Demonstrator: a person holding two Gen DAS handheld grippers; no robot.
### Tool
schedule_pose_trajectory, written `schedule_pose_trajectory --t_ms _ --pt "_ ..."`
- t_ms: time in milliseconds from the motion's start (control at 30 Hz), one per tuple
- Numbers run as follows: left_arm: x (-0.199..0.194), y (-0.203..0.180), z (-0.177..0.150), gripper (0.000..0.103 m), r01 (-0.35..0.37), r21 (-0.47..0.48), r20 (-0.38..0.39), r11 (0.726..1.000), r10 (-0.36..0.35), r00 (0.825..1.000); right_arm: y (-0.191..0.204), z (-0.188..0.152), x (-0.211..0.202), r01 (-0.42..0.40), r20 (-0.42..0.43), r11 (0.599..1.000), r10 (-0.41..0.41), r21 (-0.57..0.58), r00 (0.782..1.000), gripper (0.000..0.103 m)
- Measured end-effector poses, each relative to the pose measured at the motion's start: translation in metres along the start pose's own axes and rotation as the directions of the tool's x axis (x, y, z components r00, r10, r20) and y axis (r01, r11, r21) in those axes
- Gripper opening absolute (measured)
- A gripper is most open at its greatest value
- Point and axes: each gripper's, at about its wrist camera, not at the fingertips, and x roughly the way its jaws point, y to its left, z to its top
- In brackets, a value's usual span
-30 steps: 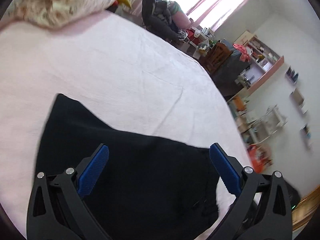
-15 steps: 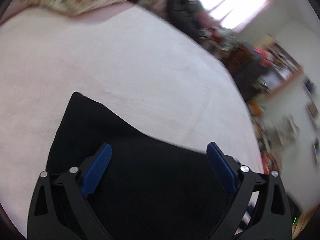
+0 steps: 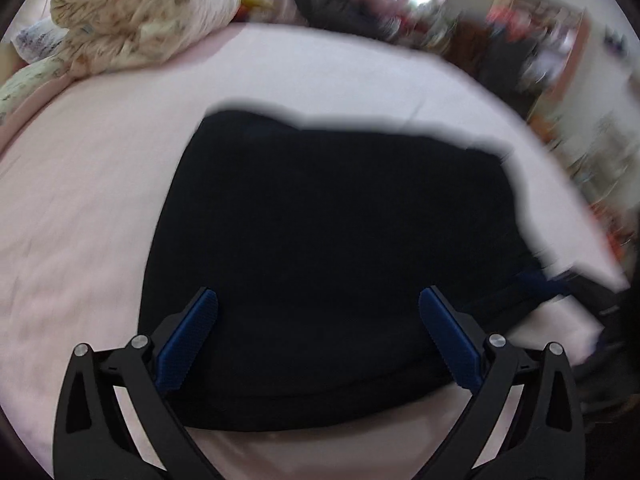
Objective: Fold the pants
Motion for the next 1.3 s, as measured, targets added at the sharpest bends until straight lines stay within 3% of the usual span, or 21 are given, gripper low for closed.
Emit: schedule_pose_trajectory --t_ms 67,133,333,433,567,667,767,867,967,1133,1233,1300 --pt "0.001 -0.011 -0.010 0.101 -0.083 0.070 0.064 0.994 0.079 0.995 0.000 0.000 -0.001 -0.001 -0.009 1.000 0.001 0.000 1.000 0.080" --pt "0.003 -0.016 -0.011 0.101 -0.125 0.083 0.071 0.989 0.120 0.990 0.001 0.000 -0.002 -0.006 -0.006 1.000 0.006 0.001 1.000 0.081" --pt "0.001 -0.013 -0.009 0.101 -0.119 0.069 0.068 0.991 0.114 0.991 0.002 0.010 -0.026 0.037 0.083 0.999 -0.035 -0.021 0.996 0.081" --pt "0.003 -0.014 -0.006 0.101 -0.120 0.072 0.070 0.990 0.115 0.991 -0.011 0.009 -0.006 0.036 -0.007 0.999 -0.036 0.015 0.999 0.081" --pt "0.003 -0.011 -0.005 0.101 -0.103 0.064 0.070 0.993 0.099 0.993 -0.002 0.008 0.002 0.074 -0.025 0.996 -0.076 -0.055 0.997 0.088" --pt "-0.006 -0.010 -0.006 0.101 -0.067 0.059 0.065 0.996 0.063 0.996 -0.007 0.006 -0.006 0.014 -0.005 0.999 -0.014 -0.049 1.000 0.089" --pt "-0.026 0.001 0.003 0.101 -0.034 0.041 0.088 0.999 0.031 0.996 -0.034 0.016 -0.031 -0.119 0.079 0.989 0.112 0.086 0.991 0.089" --pt "-0.050 0.025 0.020 0.101 -0.009 -0.021 0.139 1.000 0.012 0.990 -0.081 0.018 -0.059 -0.251 0.221 0.926 0.192 0.283 0.956 0.102" --pt "-0.054 0.061 0.041 0.101 0.034 -0.124 0.096 0.992 -0.022 0.995 -0.129 0.006 -0.061 -0.388 0.285 0.792 0.279 0.471 0.917 0.102" --pt "-0.028 0.118 0.062 0.101 0.137 -0.351 -0.045 0.926 -0.163 0.986 -0.161 -0.009 -0.033 -0.378 0.202 0.666 0.328 0.643 0.923 0.102" --pt "-0.017 0.129 0.062 0.101 0.161 -0.414 -0.076 0.896 -0.211 0.975 -0.161 -0.012 -0.019 -0.341 0.140 0.655 0.340 0.675 0.930 0.102" --pt "-0.009 0.130 0.063 0.101 0.141 -0.416 -0.106 0.898 -0.202 0.974 -0.159 -0.011 -0.012 -0.313 0.111 0.668 0.328 0.675 0.938 0.102"
